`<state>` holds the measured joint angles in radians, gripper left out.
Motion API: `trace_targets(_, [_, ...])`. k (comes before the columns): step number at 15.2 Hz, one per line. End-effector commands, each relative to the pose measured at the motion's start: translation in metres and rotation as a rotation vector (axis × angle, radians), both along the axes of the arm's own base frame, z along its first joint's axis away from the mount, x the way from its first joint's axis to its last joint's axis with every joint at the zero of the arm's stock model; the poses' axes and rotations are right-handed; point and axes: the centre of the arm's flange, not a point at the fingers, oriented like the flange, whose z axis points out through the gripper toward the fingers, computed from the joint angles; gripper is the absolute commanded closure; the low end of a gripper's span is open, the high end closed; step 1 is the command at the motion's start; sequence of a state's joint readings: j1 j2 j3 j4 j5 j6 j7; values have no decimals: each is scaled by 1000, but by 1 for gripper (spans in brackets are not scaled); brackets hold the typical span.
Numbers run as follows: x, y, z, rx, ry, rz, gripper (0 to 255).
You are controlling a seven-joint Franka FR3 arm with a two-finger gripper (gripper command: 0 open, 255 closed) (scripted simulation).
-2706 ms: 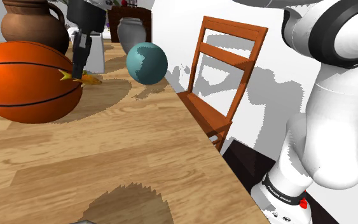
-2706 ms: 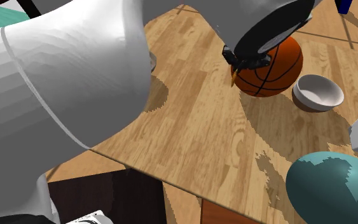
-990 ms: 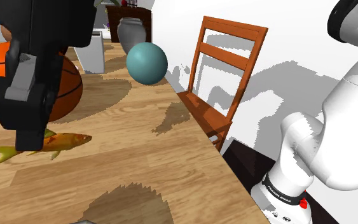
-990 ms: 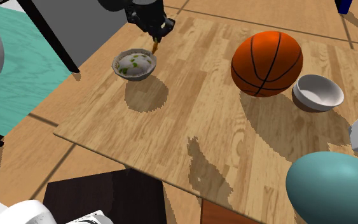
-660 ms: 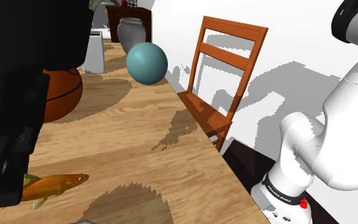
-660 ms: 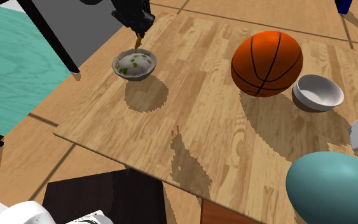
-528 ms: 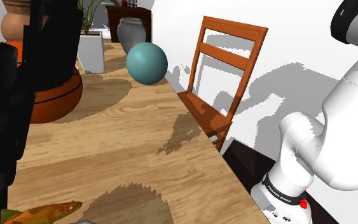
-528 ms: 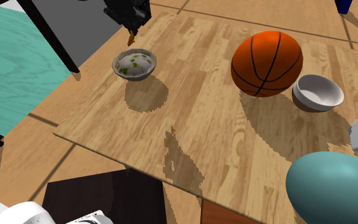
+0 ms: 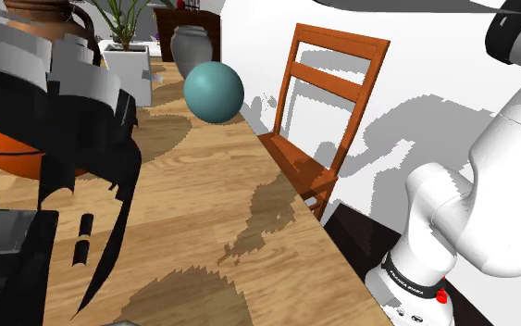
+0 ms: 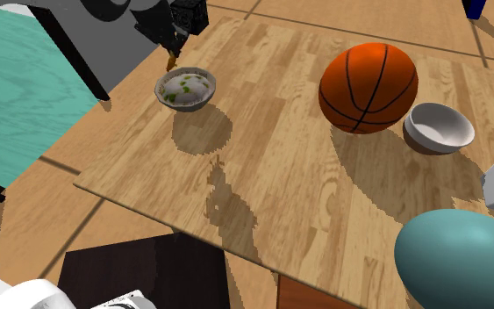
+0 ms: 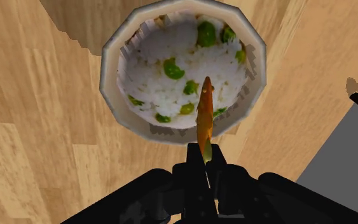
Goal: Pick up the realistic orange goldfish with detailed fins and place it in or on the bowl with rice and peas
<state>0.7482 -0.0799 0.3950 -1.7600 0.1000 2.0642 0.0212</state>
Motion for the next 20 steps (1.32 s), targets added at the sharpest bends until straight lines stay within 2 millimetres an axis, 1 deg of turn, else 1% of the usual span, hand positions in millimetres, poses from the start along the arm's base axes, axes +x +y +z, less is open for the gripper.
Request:
trace_targets(1, [1,0,-11,0,0,0,255])
trace_targets(10, [1,0,-57,0,0,0,255])
trace_targets(18, [1,0,-57,0,0,0,255])
trace_targets(19, [1,0,-57,0,0,0,0])
trace_targets(20, [1,0,-57,0,0,0,0])
